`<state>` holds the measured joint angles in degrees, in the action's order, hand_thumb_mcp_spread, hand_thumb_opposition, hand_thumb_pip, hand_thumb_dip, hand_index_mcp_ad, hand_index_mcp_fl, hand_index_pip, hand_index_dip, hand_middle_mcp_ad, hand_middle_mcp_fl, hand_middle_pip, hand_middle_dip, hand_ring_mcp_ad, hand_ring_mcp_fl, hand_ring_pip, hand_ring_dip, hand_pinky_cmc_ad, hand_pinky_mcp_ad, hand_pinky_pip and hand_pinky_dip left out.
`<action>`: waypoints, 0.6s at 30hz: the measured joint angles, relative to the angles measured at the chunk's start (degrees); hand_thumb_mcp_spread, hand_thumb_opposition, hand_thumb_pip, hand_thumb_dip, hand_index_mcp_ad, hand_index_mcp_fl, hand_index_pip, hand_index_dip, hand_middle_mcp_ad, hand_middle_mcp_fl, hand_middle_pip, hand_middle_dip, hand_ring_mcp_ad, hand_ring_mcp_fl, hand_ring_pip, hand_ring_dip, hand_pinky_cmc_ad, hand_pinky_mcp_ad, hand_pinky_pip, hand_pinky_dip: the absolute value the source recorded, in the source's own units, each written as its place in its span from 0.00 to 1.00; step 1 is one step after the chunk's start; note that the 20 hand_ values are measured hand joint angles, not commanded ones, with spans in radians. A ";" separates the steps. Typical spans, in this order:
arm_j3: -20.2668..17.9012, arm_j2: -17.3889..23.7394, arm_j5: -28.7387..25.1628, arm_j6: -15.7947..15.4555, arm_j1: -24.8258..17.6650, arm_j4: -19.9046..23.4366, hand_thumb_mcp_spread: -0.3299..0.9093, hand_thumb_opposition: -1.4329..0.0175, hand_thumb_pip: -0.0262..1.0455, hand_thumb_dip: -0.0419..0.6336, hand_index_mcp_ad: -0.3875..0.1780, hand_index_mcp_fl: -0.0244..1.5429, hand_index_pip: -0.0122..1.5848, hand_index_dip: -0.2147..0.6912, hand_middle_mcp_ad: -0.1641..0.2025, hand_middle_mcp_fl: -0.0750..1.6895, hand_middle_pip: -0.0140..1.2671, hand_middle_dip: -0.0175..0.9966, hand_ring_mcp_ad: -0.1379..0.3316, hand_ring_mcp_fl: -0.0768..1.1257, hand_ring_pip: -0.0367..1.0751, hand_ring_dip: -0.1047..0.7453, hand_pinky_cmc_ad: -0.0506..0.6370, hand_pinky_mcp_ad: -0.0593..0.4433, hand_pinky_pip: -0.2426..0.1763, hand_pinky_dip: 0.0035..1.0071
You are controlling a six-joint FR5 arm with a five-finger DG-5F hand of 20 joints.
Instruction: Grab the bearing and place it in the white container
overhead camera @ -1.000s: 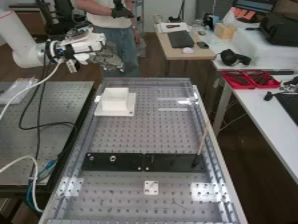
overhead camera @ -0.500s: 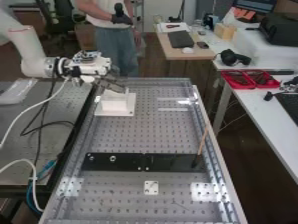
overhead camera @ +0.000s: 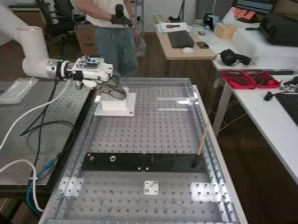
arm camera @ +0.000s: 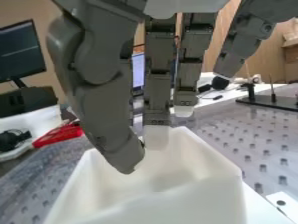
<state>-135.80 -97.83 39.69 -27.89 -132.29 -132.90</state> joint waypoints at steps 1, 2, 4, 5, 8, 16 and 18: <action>0.14 -0.07 0.04 0.36 0.04 -0.61 0.80 0.29 0.49 0.44 0.37 0.44 0.80 0.25 0.45 0.51 0.53 0.84 0.37 0.39 0.29 0.87 0.65 0.62 0.58 0.17; 0.62 -0.29 0.23 1.47 0.19 -2.58 0.79 0.30 0.49 0.45 0.37 0.44 0.80 0.25 0.46 0.48 0.51 0.83 0.36 0.36 0.28 0.87 0.65 0.61 0.58 0.17; 1.41 -0.53 0.65 2.77 0.52 -5.34 0.75 0.34 0.54 0.46 0.39 0.37 0.78 0.24 0.45 0.42 0.50 0.81 0.37 0.27 0.31 0.86 0.65 0.61 0.58 0.17; 1.56 -0.53 0.75 2.88 0.61 -5.77 0.74 0.35 0.57 0.46 0.39 0.34 0.78 0.25 0.46 0.40 0.50 0.80 0.37 0.26 0.31 0.83 0.64 0.61 0.57 0.17; 1.80 -0.24 1.05 2.54 0.95 -6.33 0.69 0.38 0.60 0.48 0.39 0.27 0.77 0.23 0.45 0.34 0.50 0.77 0.37 0.19 0.34 0.80 0.64 0.61 0.51 0.17; 1.65 2.96 1.17 -0.30 1.76 -6.11 0.65 0.41 0.66 0.49 0.39 0.17 0.77 0.21 0.46 0.27 0.49 0.74 0.37 0.10 0.37 0.75 0.63 0.61 0.40 0.19; 1.63 4.47 1.32 -1.51 2.02 -5.92 0.65 0.41 0.69 0.49 0.39 0.17 0.77 0.21 0.45 0.26 0.49 0.74 0.38 0.09 0.37 0.75 0.62 0.61 0.40 0.19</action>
<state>-134.17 -93.36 41.01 -29.39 -130.27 -138.82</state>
